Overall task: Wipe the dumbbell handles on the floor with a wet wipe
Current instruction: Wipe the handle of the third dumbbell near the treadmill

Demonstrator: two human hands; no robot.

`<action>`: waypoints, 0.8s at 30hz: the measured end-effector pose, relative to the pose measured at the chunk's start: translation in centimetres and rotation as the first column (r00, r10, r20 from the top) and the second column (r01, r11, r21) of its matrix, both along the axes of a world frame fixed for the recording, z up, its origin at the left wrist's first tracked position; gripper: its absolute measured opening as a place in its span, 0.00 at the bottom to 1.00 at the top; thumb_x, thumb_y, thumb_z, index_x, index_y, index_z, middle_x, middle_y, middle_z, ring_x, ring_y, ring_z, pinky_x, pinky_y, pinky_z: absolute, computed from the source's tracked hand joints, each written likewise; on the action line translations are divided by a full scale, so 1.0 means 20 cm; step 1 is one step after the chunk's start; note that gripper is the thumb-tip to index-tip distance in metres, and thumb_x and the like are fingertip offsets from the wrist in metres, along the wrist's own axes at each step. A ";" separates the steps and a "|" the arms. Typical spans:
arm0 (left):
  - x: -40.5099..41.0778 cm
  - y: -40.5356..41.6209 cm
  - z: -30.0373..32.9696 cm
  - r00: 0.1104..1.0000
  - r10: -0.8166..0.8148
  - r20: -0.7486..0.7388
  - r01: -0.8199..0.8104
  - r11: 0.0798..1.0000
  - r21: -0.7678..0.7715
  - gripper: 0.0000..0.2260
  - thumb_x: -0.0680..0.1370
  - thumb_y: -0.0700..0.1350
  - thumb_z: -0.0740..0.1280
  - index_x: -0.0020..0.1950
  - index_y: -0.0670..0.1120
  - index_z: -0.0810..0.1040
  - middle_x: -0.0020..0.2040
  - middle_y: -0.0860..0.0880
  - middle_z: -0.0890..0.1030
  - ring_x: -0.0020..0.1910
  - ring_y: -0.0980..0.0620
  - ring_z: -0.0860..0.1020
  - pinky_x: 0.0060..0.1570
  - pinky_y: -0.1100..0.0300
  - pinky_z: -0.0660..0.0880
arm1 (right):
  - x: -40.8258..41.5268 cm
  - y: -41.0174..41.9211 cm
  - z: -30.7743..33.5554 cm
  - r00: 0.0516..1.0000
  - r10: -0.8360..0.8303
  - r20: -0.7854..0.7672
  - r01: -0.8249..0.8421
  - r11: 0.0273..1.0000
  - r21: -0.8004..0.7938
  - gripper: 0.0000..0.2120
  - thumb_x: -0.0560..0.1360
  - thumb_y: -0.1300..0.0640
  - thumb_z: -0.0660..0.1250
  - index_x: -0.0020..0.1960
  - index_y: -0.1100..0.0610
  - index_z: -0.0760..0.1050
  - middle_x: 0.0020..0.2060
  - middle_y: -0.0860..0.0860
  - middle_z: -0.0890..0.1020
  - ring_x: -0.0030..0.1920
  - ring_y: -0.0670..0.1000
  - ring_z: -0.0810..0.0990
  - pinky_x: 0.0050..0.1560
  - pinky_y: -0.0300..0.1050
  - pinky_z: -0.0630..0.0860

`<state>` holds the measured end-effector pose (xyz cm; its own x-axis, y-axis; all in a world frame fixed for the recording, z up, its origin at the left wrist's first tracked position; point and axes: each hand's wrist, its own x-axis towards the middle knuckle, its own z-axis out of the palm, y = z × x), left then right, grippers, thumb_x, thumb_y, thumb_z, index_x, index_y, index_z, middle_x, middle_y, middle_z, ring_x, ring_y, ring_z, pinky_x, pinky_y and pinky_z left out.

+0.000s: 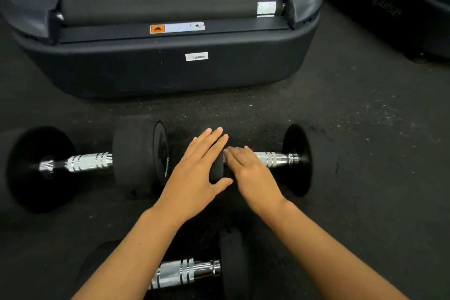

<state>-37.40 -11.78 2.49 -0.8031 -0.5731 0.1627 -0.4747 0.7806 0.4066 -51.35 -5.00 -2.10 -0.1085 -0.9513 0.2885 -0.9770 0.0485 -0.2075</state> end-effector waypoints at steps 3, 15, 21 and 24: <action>0.00 0.01 0.00 1.000 -0.003 -0.003 0.003 1.000 -0.002 0.37 0.72 0.54 0.70 0.74 0.55 0.50 0.75 0.60 0.49 0.73 0.65 0.41 0.68 0.70 0.36 | -0.04 0.00 0.00 1.000 0.006 -0.013 -0.006 1.000 -0.013 0.25 0.62 0.70 0.73 0.59 0.67 0.76 0.53 0.61 0.81 0.54 0.59 0.80 0.63 0.54 0.61; -0.01 0.00 0.01 1.000 0.005 -0.008 -0.005 1.000 0.001 0.38 0.72 0.53 0.70 0.75 0.54 0.52 0.76 0.59 0.50 0.73 0.64 0.42 0.71 0.65 0.39 | 0.01 -0.05 0.03 0.994 -0.019 0.104 0.009 0.995 0.101 0.22 0.71 0.66 0.66 0.65 0.65 0.70 0.58 0.59 0.78 0.59 0.56 0.75 0.70 0.46 0.55; 0.00 0.01 0.01 1.000 0.000 0.003 0.000 1.000 0.003 0.38 0.72 0.54 0.69 0.75 0.55 0.50 0.76 0.60 0.48 0.73 0.64 0.40 0.71 0.65 0.39 | -0.04 -0.06 0.04 0.994 -0.013 0.105 0.004 0.996 0.088 0.19 0.72 0.67 0.64 0.63 0.63 0.72 0.57 0.57 0.78 0.58 0.55 0.75 0.71 0.46 0.57; 0.00 0.01 0.01 1.000 0.005 0.000 -0.005 1.000 0.009 0.38 0.72 0.54 0.70 0.75 0.54 0.51 0.76 0.60 0.49 0.73 0.64 0.41 0.71 0.64 0.39 | -0.01 -0.04 0.02 0.996 -0.004 0.088 -0.006 0.994 0.110 0.20 0.71 0.66 0.66 0.62 0.64 0.73 0.56 0.58 0.79 0.57 0.56 0.76 0.69 0.48 0.59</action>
<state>-37.41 -11.58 2.63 -0.8002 -0.5786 0.1578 -0.4784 0.7746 0.4137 -51.50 -5.84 -1.76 -0.1280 -0.9768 0.1717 -0.9552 0.0748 -0.2862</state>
